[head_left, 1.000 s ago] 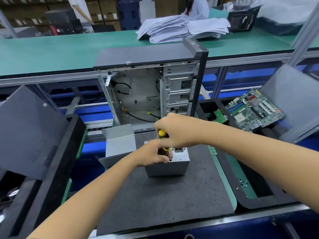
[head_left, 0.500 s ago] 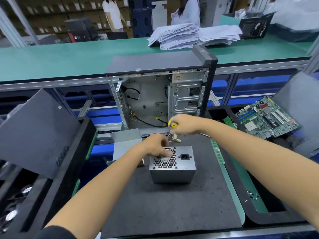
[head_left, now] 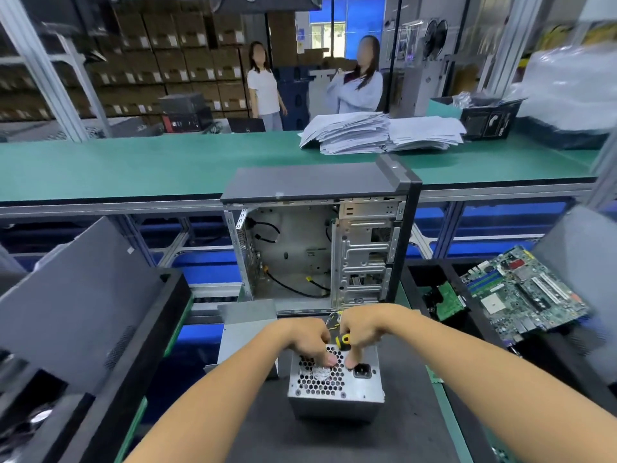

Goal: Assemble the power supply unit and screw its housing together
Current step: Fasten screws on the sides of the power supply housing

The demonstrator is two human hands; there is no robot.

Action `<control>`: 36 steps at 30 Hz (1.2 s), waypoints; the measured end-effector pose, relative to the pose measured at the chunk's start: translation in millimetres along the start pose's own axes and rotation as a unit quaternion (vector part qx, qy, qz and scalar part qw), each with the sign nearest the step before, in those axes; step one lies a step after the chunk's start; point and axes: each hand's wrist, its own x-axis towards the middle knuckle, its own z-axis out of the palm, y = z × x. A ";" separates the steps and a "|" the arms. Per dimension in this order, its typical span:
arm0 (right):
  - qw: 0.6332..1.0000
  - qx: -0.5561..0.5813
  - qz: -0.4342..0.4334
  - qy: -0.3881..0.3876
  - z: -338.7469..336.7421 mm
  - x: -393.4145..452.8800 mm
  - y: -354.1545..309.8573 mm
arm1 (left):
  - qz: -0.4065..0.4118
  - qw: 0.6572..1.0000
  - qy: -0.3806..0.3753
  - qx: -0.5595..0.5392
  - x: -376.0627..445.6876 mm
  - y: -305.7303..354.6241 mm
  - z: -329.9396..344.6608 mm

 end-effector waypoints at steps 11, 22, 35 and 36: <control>0.998 -0.044 -0.030 -0.021 7.6 -10.9 -15.8 | 0.030 0.999 0.022 -0.035 -4.8 8.9 8.5; 0.979 -0.049 0.004 -0.196 48.5 -7.2 -11.1 | 0.076 0.994 -0.023 0.069 -4.7 20.0 71.7; 0.981 0.128 0.036 0.143 15.0 -10.7 39.5 | 0.080 0.987 0.132 -0.036 3.0 15.1 28.7; 0.973 0.143 0.055 0.171 16.3 -6.8 44.1 | 0.067 0.982 0.176 -0.026 7.3 11.8 24.4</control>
